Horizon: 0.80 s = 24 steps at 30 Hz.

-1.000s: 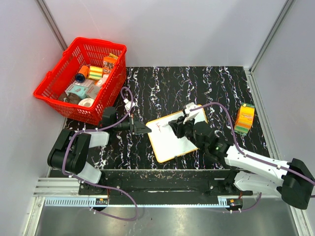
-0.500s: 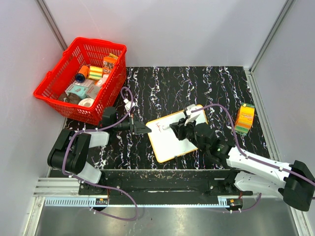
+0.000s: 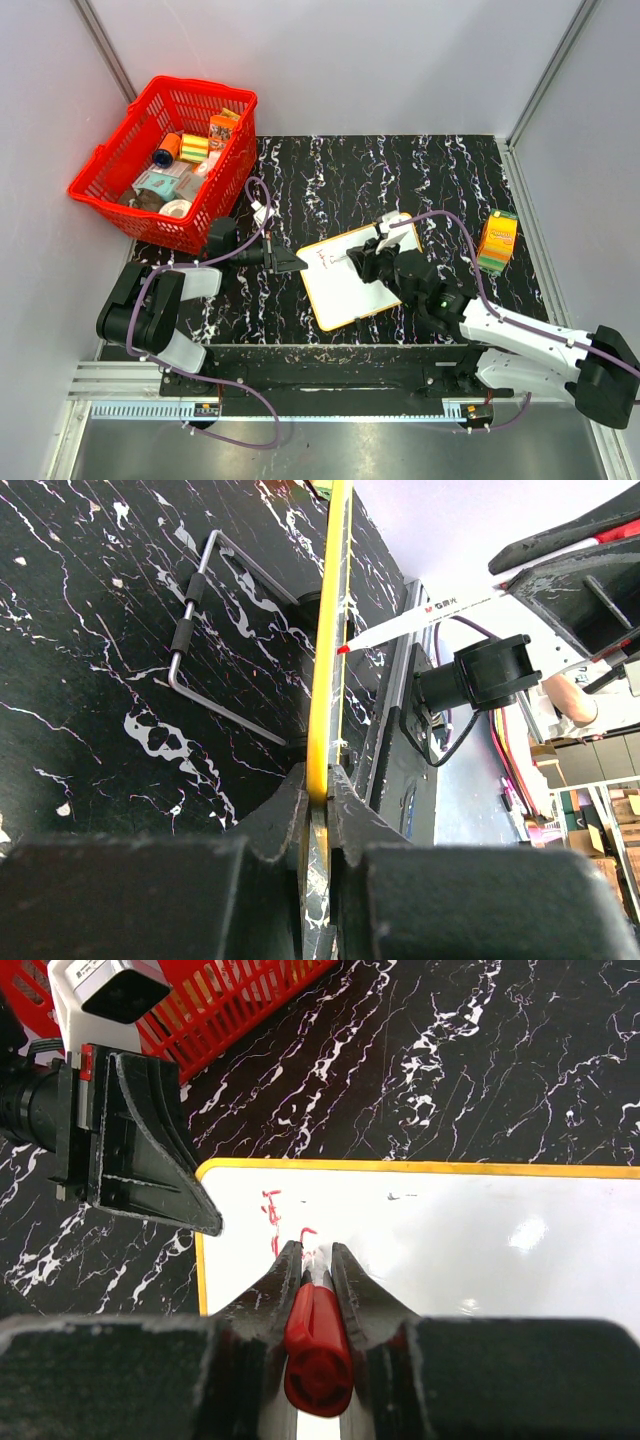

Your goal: Write a sentence on the whiteboard

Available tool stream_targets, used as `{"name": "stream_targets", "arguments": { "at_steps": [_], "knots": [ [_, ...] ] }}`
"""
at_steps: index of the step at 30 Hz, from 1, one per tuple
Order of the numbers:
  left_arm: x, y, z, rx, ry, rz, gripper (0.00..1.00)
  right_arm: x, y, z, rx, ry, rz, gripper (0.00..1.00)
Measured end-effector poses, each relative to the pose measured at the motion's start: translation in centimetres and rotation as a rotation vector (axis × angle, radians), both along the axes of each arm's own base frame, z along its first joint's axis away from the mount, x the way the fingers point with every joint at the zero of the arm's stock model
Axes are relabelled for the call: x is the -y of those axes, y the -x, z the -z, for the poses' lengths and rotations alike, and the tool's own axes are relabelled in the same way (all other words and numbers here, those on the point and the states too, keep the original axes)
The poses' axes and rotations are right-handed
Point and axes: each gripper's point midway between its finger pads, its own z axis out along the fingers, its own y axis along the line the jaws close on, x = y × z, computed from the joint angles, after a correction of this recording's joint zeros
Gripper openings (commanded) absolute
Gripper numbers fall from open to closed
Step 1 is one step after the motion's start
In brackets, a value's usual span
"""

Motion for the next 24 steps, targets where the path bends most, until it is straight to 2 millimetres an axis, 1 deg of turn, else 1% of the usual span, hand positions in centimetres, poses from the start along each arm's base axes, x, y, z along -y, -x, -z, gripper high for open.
{"name": "stream_targets", "arguments": {
  "at_steps": [24],
  "knots": [
    [0.01, 0.01, 0.00, 0.002, -0.001, 0.001, 0.00, -0.14, -0.84, -0.82, 0.022, -0.018, 0.035, 0.00]
  ]
}}
